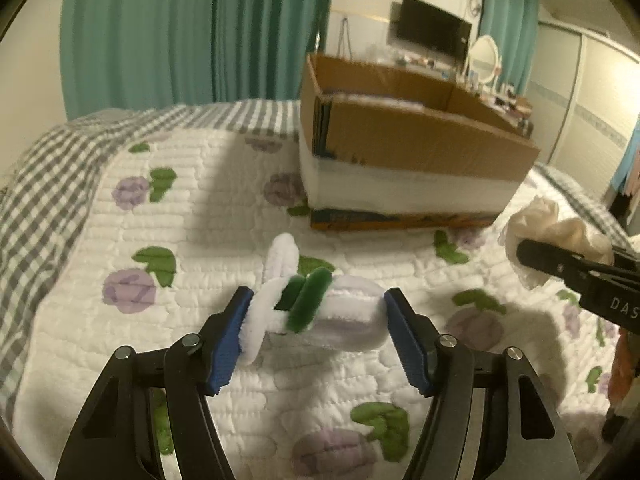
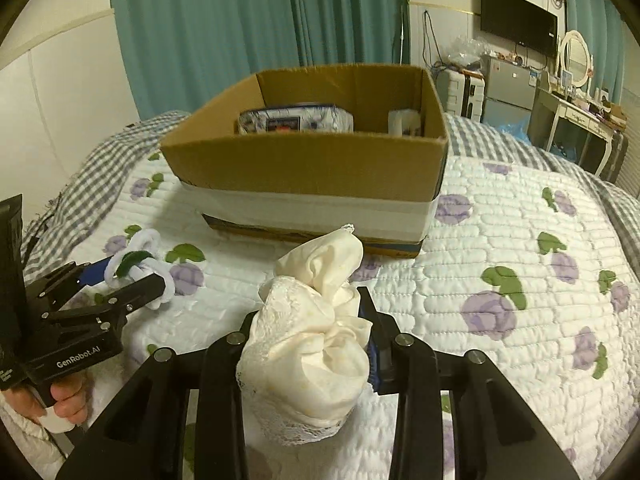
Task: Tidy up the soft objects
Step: 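Carry both items into the cardboard box and open both tools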
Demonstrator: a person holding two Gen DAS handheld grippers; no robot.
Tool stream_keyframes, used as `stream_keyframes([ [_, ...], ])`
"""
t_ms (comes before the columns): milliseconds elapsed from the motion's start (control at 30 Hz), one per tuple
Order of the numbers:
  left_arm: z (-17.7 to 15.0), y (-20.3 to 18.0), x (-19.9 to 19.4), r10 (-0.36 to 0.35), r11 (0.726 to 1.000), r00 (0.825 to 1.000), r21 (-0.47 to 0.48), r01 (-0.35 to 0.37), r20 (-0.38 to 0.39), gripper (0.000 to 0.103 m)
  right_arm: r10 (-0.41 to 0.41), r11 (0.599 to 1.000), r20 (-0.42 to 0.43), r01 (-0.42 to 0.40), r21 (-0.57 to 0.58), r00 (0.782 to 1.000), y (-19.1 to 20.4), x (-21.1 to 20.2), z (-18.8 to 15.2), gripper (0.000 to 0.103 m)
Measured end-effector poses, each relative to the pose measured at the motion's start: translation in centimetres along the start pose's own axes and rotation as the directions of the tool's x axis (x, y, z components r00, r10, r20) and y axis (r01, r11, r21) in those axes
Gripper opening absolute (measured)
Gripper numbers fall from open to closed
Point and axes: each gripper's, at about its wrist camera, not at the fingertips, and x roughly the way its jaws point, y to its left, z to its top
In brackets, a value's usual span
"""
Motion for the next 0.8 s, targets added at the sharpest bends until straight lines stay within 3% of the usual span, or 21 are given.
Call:
stream_keyframes([
  [233, 1.3, -1.2, -4.0, -0.032, 0.999, 0.996, -0.005, 0.033, 0.083, 0.066, 0.012, 1.0, 0.047, -0.011, -0.008, 0.999, 0.1, -4.1, 0.7, 0.034],
  [333, 3.2, -2.4, -6.5, -0.022, 1.0, 0.987, 0.017, 0.02, 0.162, 0.066, 0.005, 1.0, 0.085, -0.002, -0.031, 0.996, 0.3, -6.3, 2.2, 0.034],
  [567, 9.8, -4.5, -11.7, -0.069, 0.995, 0.942, 0.093, 0.04, 0.33, 0.066, 0.013, 0.995, 0.232, 0.01, -0.098, 0.973, 1.0, -11.5, 8.6, 0.034],
  [700, 13.0, -5.4, -11.9, -0.09, 0.988, 0.922, 0.147, 0.037, 0.376, 0.066, 0.011, 0.993, 0.269, 0.021, -0.115, 0.963, 0.7, -12.2, 12.4, 0.034],
  [800, 14.6, -5.1, -10.4, -0.097, 0.987, 0.921, 0.158, 0.04, 0.376, 0.066, 0.006, 0.992, 0.274, 0.028, -0.12, 0.962, 0.3, -11.4, 15.2, 0.034],
])
